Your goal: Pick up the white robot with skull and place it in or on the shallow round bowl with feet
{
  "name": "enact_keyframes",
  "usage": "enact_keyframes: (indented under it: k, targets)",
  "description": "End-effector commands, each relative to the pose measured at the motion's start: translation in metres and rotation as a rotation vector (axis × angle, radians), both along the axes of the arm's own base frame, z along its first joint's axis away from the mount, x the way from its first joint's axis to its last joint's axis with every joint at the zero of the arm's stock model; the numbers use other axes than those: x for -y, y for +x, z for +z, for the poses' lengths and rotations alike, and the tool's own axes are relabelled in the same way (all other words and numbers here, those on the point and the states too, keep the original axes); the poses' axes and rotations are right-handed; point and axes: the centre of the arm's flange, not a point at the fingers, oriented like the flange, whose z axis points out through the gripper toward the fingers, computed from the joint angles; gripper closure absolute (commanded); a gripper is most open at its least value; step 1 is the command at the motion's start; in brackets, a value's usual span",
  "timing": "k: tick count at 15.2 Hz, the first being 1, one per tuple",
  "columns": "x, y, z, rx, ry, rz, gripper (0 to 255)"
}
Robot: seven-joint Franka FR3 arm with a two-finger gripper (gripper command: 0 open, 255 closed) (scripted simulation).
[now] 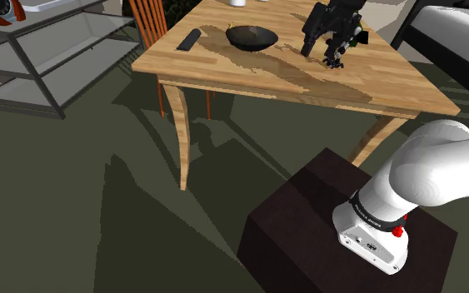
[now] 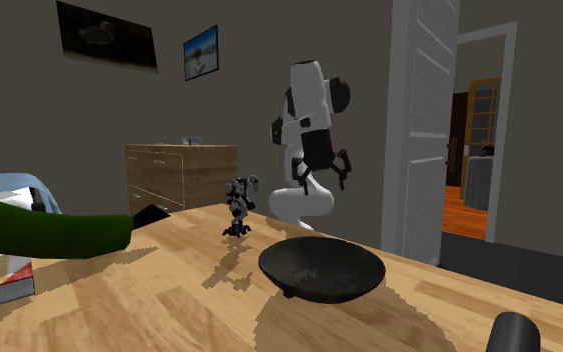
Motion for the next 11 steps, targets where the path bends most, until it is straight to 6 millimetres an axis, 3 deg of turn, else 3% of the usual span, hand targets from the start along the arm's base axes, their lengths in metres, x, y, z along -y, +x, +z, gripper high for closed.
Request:
enact_keyframes:
  k: [1, 11]
  targets:
    - [0.000, 0.000, 0.000, 0.000, 0.000, 0.000, 0]
    - [0.119, 0.010, 0.025, 0.007, -0.070, 0.029, 0]
